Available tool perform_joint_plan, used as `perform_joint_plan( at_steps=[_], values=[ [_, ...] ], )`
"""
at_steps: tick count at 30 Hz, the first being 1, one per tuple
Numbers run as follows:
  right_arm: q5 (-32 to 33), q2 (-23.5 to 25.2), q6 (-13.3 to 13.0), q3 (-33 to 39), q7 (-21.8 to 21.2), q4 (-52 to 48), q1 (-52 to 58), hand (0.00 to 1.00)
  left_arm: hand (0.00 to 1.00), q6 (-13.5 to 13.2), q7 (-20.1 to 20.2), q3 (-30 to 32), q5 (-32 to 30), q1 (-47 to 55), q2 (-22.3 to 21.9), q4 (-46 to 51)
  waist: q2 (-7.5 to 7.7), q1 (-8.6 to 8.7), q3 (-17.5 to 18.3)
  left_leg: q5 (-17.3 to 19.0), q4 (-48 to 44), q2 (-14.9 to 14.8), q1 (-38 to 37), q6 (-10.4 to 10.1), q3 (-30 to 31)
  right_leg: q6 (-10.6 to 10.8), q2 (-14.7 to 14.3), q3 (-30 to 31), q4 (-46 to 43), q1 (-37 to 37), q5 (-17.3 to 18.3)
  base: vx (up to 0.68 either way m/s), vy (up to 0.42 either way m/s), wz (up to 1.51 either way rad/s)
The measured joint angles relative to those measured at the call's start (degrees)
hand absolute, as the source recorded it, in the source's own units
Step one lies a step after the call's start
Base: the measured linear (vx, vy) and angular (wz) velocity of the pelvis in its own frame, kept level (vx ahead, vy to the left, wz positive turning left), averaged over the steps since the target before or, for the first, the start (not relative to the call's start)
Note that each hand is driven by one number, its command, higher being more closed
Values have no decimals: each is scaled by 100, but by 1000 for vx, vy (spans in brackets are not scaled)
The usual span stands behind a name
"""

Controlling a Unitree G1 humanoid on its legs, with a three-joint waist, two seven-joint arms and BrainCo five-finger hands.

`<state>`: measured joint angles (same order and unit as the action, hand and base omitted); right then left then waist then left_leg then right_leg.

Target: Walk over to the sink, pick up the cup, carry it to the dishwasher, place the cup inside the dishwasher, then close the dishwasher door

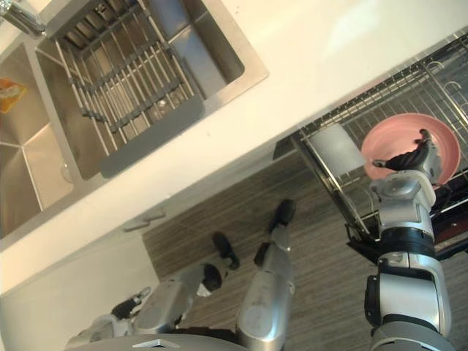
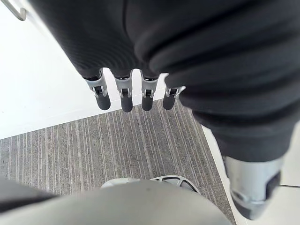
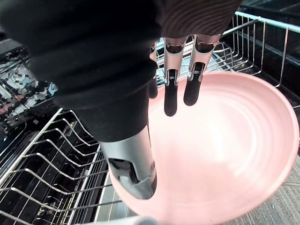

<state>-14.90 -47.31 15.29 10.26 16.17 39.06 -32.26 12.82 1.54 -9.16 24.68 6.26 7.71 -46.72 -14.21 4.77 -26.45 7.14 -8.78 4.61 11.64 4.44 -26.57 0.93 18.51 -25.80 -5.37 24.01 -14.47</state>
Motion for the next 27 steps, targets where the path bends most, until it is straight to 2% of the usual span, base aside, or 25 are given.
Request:
perform_joint_plan(
  at_steps=[2,6,11,14,16,19,20,24,26,27],
  values=[
    [102,11,5,274,146,-162,148,0,0,39,0,6,1,0,-10,6,-2,11,1,3,9,0,-80,-4,-1,-4,1,2,-1,-78,6,11,-38,-2],
    [247,140,-92,716,169,-832,634,0,0,116,0,59,0,2,-46,-17,-4,80,3,36,125,3,-355,-55,1,-21,0,-5,-33,-308,83,-4,-10,-3],
    [855,762,-366,1132,132,-2213,1503,0,0,145,0,254,-20,1,-181,-265,-8,246,16,0,406,3,-838,-108,0,19,4,-22,-219,-593,312,20,-12,-4],
    [1141,1281,-495,1548,169,-2884,1980,0,0,164,-16,284,-136,2,-217,-481,85,327,200,-97,686,-11,-1068,-186,1,55,-27,-36,-367,-646,447,89,-34,-2],
    [1364,1574,-672,2042,355,-3188,2272,0,0,185,-27,395,-219,5,-224,-573,210,352,327,-137,861,-66,-1316,-237,0,63,-93,-68,-417,-818,521,113,-43,-6],
    [1803,1714,-905,2833,756,-3320,2682,0,0,277,-64,699,-302,17,-185,-579,473,377,536,-173,1020,-103,-1439,-301,0,66,-136,-112,-511,-835,632,72,-26,-1],
    [1963,1756,-985,3033,827,-3345,2737,0,0,304,-87,749,-303,16,-166,-575,506,387,556,-179,1048,-107,-1460,-310,-1,65,-147,-112,-518,-839,642,77,-27,-1],
    [3583,1821,-1657,4150,1062,-2784,3183,0,0,452,-176,1093,-244,25,-80,-642,745,536,659,-277,1213,-116,-1551,-302,3,79,-176,-134,-604,-819,745,100,-15,0],
    [4568,2068,-2251,4698,1034,-2038,3384,0,0,436,-239,1327,-183,74,-101,-685,839,594,718,-270,1228,-132,-1569,-314,3,88,-178,-134,-683,-818,811,94,-13,-2],
    [4781,2160,-2395,4767,1016,-1872,3442,0,0,419,-247,1375,-115,92,-112,-685,849,604,726,-268,1251,-132,-1569,-317,3,92,-174,-132,-710,-818,835,61,-3,0]
  ],
)
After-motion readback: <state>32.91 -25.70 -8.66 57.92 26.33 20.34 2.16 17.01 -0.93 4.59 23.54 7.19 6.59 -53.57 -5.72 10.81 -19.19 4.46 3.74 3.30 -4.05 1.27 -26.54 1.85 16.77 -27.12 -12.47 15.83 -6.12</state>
